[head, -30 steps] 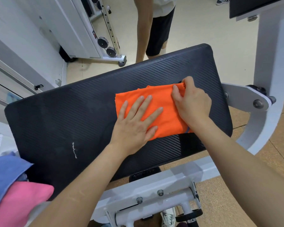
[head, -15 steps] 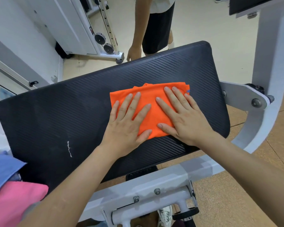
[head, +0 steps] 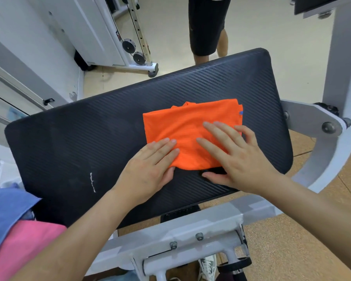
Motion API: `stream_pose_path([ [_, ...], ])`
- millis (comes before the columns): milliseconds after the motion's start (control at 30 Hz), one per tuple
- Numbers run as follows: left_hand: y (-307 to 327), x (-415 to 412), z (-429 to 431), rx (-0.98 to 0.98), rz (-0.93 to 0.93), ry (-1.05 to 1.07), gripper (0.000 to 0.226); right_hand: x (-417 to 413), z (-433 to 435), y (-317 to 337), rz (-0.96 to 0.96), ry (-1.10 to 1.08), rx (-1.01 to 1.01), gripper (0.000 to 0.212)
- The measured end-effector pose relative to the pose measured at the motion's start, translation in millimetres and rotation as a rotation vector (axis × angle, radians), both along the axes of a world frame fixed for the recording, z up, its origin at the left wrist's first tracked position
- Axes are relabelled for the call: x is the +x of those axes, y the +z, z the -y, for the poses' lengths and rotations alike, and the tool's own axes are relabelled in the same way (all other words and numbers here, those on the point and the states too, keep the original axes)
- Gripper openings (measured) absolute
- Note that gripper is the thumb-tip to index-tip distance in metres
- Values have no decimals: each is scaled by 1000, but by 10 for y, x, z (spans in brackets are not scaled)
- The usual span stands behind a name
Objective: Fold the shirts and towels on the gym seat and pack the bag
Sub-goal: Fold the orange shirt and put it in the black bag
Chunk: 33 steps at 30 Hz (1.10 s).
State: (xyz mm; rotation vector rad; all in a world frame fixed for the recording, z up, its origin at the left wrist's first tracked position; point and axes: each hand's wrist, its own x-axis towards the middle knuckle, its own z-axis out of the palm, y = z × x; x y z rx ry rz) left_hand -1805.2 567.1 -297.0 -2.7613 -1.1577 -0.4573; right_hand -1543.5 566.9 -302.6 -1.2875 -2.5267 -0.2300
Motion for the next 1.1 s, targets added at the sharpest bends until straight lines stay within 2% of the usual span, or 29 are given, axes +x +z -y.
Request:
stream_pose_path([
  [100, 100, 38, -16, -35, 36, 7, 36, 49, 0, -144, -69, 19, -20, 58],
  [233, 155, -9, -33, -50, -138, -60, 41, 224, -75, -145, -294, 64, -42, 40],
  [300, 251, 3, -16, -162, -86, 0, 40, 211, -68, -4, -426, 17, -131, 33],
  [333, 340, 29, 2, -266, 26, 62, 38, 176, -54, 121, -522, -21, -211, 30],
  [433, 673, 116, 32, -621, 538, 303, 25, 143, -69, 636, -861, -133, -492, 21],
  [500, 836, 113, 74, -740, 806, 385, 24, 185, -141, 988, -988, -145, -596, 20],
  [600, 881, 72, 176, -878, 1109, 491, 19, 108, -299, 1168, -934, -156, -712, 12],
  [667, 772, 46, 207, -816, 1250, 652, 13, -88, -396, 1045, -803, -203, -642, 11],
  [733, 623, -8, 211, -747, 1345, 797, 20, -319, -451, 796, -680, -281, -534, 17],
  [800, 488, -59, 236, -738, 1307, 819, 37, -535, -445, 542, -550, -384, -420, 25],
  [867, 357, -97, 286, -713, 1220, 778, 48, -659, -404, 390, -498, -491, -295, 40],
  [933, 278, -122, 311, -612, 1119, 766, 50, -694, -374, 349, -500, -551, -105, 56],
  [967, 246, -121, 304, -552, 1048, 768, 48, -711, -357, 349, -505, -558, -6, 57],
  [1033, 190, -108, 271, -441, 911, 772, 43, -782, -296, 321, -554, -447, 116, 46],
  [1100, 155, -98, 248, -328, 805, 718, 38, -877, -158, 194, -532, -218, 112, 37],
])
